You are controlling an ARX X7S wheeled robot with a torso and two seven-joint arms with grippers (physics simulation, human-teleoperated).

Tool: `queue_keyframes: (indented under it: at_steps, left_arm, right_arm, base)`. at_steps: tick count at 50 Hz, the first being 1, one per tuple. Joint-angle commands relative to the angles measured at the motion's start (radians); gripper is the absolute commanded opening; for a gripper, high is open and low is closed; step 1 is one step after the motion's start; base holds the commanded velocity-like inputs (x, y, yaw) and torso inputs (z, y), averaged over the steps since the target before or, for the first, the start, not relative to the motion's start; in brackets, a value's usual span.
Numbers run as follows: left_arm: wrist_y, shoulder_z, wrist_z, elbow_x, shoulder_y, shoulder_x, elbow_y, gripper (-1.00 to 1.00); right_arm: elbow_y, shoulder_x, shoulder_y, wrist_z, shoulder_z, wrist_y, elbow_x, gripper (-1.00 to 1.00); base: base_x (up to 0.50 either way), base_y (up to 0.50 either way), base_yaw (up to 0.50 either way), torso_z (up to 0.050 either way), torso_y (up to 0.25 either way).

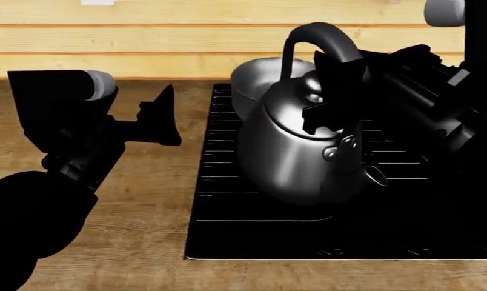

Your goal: Pick the kettle from the counter and place it on a stove burner. Then turn the burner on.

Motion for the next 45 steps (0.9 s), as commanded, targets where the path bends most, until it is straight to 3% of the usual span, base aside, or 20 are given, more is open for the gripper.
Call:
queue_keyframes:
  at_steps: [1, 45]
  left_arm:
    - [0.006, 0.003, 0.002, 0.001, 0.004, -0.001, -0.004, 1.0]
    - [0.025, 0.017, 0.009, 0.002, 0.004, -0.006, -0.02, 1.0]
  right_arm:
    - [-0.003, 0.006, 0.022, -0.002, 0.028, -0.011, -0.034, -1.0]
    - [0.0, 0.011, 0.022, -0.035, 0.005, -0.034, -0.066, -1.0]
  base:
    - [0.0, -0.5, 0.0, 0.0, 0.0]
    - [0.0, -0.5, 0.0, 0.001, 0.002]
